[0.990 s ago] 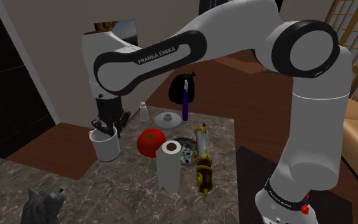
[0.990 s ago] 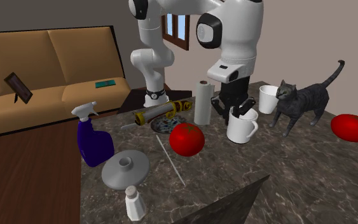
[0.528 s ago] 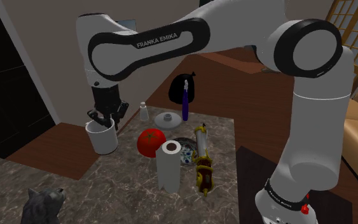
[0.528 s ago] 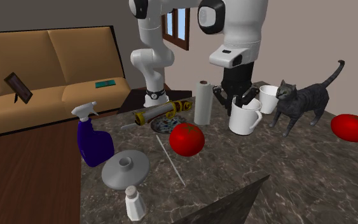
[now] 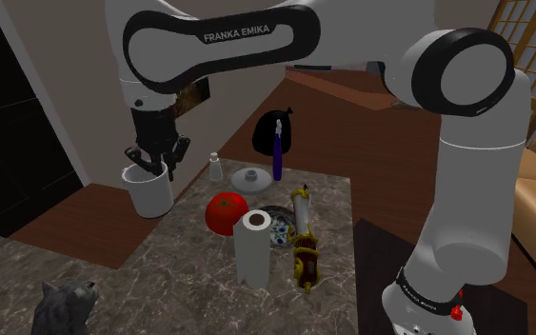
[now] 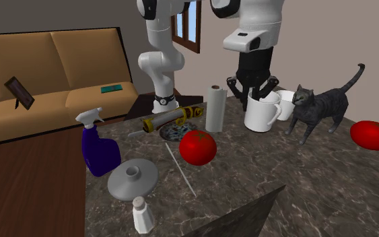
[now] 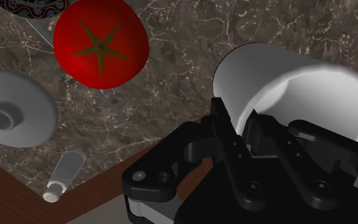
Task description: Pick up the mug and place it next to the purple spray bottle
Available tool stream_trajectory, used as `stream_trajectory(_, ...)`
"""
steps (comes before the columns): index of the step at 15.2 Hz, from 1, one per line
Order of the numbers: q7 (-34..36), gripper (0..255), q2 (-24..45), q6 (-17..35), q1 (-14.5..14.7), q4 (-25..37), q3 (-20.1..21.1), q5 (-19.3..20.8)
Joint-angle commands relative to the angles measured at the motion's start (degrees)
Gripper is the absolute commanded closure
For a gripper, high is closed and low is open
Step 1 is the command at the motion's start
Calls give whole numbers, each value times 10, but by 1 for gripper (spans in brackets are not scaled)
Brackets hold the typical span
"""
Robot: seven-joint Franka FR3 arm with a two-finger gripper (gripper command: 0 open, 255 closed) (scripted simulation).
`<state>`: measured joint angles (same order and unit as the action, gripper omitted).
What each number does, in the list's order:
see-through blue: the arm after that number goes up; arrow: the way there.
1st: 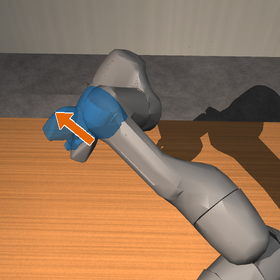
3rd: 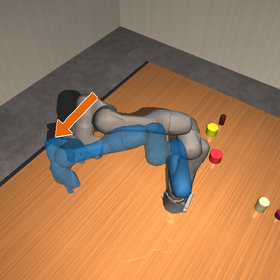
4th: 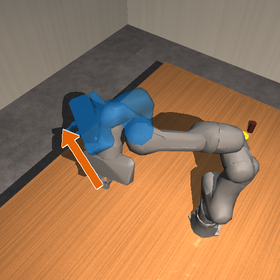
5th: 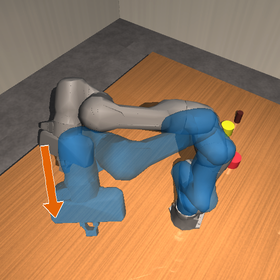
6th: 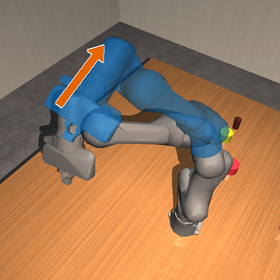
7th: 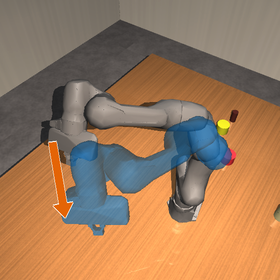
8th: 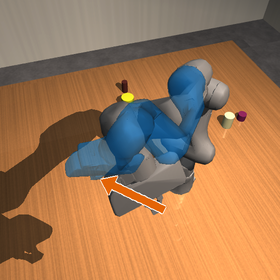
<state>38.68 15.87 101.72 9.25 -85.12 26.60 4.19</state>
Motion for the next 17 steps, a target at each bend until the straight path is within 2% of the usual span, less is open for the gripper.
stream_trajectory(1, 0, 255, 1, -17, 1, 18, 0, 0)
stream_trajectory(17, 10, 255, 42, -162, 27, 202, 3, 19)
